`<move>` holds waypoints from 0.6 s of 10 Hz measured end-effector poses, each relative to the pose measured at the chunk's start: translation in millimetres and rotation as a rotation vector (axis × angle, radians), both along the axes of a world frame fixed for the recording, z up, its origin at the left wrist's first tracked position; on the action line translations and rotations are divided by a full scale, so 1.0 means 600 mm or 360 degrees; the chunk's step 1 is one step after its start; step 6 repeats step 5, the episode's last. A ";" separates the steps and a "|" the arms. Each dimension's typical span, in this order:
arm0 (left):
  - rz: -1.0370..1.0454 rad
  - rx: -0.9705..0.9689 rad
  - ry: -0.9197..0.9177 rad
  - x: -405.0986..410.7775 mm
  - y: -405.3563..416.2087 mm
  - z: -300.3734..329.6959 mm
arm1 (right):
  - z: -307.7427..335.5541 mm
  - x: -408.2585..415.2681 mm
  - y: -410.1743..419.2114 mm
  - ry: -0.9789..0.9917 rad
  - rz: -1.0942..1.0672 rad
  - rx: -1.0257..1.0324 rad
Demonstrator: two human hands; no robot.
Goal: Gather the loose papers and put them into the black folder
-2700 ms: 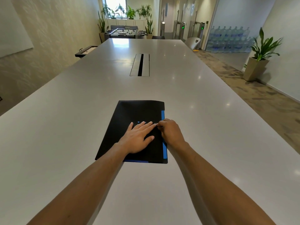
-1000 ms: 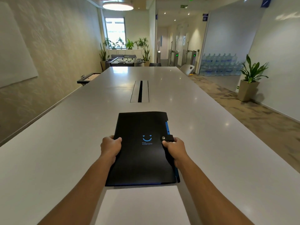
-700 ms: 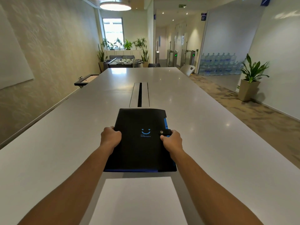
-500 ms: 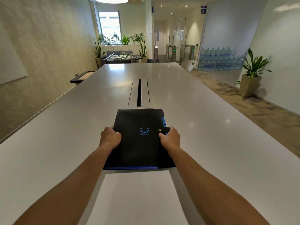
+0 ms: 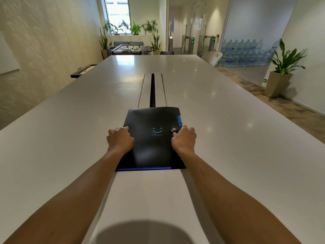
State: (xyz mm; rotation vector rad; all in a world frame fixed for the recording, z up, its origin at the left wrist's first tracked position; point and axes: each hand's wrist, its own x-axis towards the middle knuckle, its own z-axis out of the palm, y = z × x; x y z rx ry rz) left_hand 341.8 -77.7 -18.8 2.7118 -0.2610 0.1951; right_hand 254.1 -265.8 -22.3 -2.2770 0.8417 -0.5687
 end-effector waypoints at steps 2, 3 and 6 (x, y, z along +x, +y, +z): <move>-0.0039 0.0225 0.0047 0.007 -0.007 0.002 | -0.005 -0.004 -0.013 0.0199 -0.0020 -0.0271; -0.0093 0.0255 0.0110 0.001 -0.001 0.019 | 0.004 -0.015 -0.016 0.0200 0.0081 -0.0340; -0.0220 0.0080 -0.0178 -0.045 0.014 0.043 | 0.026 -0.068 -0.020 0.0004 0.0168 -0.0595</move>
